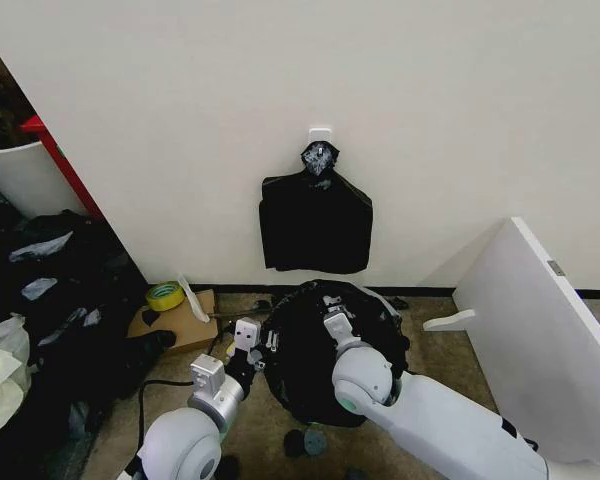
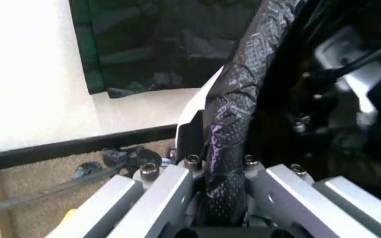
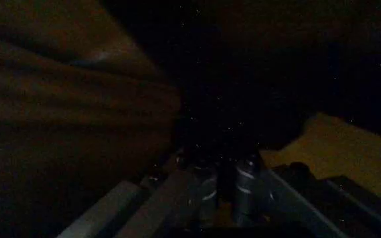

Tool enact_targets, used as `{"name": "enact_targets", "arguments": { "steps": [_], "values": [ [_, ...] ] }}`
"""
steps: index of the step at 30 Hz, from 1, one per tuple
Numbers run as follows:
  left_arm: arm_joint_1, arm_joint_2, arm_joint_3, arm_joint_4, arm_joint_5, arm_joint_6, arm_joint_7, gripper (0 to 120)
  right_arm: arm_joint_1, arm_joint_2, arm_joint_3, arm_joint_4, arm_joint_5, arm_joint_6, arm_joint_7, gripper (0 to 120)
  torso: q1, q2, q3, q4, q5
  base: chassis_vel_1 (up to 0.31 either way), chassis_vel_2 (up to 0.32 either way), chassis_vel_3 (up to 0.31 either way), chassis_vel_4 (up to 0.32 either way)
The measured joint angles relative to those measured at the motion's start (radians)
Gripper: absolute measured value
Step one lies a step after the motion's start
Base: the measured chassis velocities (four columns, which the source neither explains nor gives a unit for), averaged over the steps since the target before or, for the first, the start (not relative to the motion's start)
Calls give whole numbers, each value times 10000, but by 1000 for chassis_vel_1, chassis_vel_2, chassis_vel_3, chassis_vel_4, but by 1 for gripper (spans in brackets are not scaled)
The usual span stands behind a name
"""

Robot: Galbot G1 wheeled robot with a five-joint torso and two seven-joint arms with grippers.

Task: Place the garbage bag over the trash bin.

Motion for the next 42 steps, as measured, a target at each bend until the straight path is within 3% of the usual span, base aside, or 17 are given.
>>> {"name": "enact_targets", "arguments": {
  "steps": [10,26,33,42],
  "values": [
    [-93,27,-57,13,-31,2,-9,0,-731,-269,-352,1136,14,170,-165,0,-1,0,-1,0,0,0,0,0,0],
    [18,-27,-3,-109,-6,7,-7,0,-384,240,-318,-697,-639,-126,-76,0,0,0,0,1,1,0,0,0,0],
    [-31,-46,0,-98,-13,7,28,0,-688,-36,-320,153,-568,-128,-46,0,0,0,0,0,0,0,0,0,0],
    [-124,8,-158,-7,-9,-31,5,0,-1467,-439,-425,1599,616,-568,296,0,-1,0,0,-1,1,0,0,0,0]
  ]
}}
